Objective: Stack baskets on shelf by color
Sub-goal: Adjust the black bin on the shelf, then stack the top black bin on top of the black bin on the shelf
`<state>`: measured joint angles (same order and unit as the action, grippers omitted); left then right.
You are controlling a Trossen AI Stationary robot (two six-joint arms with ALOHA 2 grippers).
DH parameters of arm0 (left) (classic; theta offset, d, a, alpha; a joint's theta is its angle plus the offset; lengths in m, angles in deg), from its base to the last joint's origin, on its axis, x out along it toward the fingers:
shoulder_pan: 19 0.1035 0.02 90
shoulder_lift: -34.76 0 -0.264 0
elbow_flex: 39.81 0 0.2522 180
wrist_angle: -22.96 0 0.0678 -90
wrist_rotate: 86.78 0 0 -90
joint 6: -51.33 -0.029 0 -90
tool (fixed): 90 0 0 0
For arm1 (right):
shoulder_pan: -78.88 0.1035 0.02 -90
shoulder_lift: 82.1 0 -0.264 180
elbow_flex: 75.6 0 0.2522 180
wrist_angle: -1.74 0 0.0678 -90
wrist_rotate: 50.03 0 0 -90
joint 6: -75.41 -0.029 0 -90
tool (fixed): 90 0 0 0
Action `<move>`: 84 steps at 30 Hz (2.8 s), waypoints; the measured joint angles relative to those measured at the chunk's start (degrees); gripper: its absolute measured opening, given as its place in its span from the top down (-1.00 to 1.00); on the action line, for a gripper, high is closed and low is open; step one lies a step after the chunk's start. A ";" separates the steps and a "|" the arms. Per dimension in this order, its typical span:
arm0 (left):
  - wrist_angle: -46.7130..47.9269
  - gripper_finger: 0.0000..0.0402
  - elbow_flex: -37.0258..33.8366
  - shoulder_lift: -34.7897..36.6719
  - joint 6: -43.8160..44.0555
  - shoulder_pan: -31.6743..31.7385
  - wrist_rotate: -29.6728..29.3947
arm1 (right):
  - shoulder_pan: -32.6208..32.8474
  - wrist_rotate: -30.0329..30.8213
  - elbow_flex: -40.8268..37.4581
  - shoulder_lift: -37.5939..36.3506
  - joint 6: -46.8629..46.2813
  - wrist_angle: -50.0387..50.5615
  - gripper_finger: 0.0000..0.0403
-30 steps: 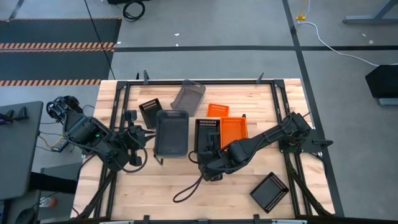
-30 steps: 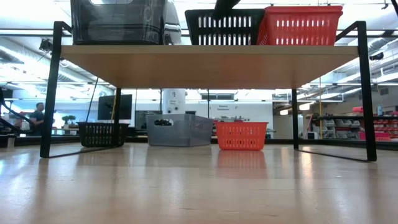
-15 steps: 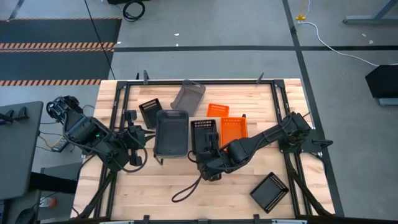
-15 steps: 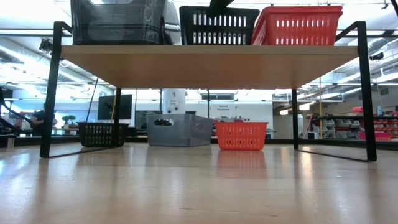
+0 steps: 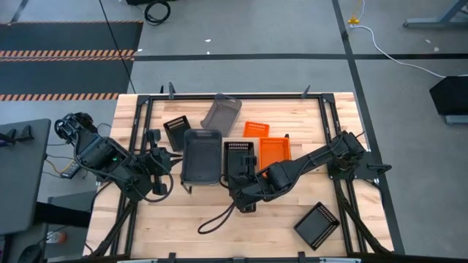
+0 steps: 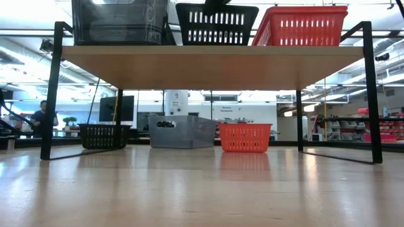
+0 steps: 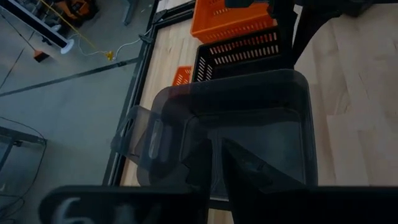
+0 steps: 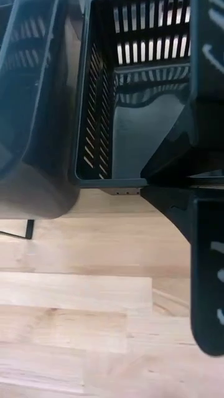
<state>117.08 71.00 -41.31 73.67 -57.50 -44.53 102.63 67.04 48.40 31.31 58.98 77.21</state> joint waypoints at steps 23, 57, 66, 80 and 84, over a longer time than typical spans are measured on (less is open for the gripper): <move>0.02 0.81 0.00 0.00 0.74 0.00 0.54 | 0.07 -0.33 0.00 0.00 -1.58 -0.53 0.57; 6.29 0.92 0.04 8.93 -6.94 14.81 -1.33 | 13.33 -10.28 14.62 -0.11 -28.11 15.06 0.22; -4.28 0.82 0.03 9.03 -21.69 29.33 20.33 | 26.30 -2.51 10.36 -0.04 -54.95 18.03 0.22; -9.90 0.87 -10.52 7.60 -31.09 58.22 42.48 | 38.49 1.20 -2.42 0.00 -81.28 24.39 0.22; -10.36 0.84 -20.30 7.54 -32.09 67.05 42.96 | 37.86 1.26 -2.54 -0.02 -80.06 25.05 0.22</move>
<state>106.72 50.71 -33.77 41.58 9.55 -1.57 140.48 68.30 45.86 31.29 -21.08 102.27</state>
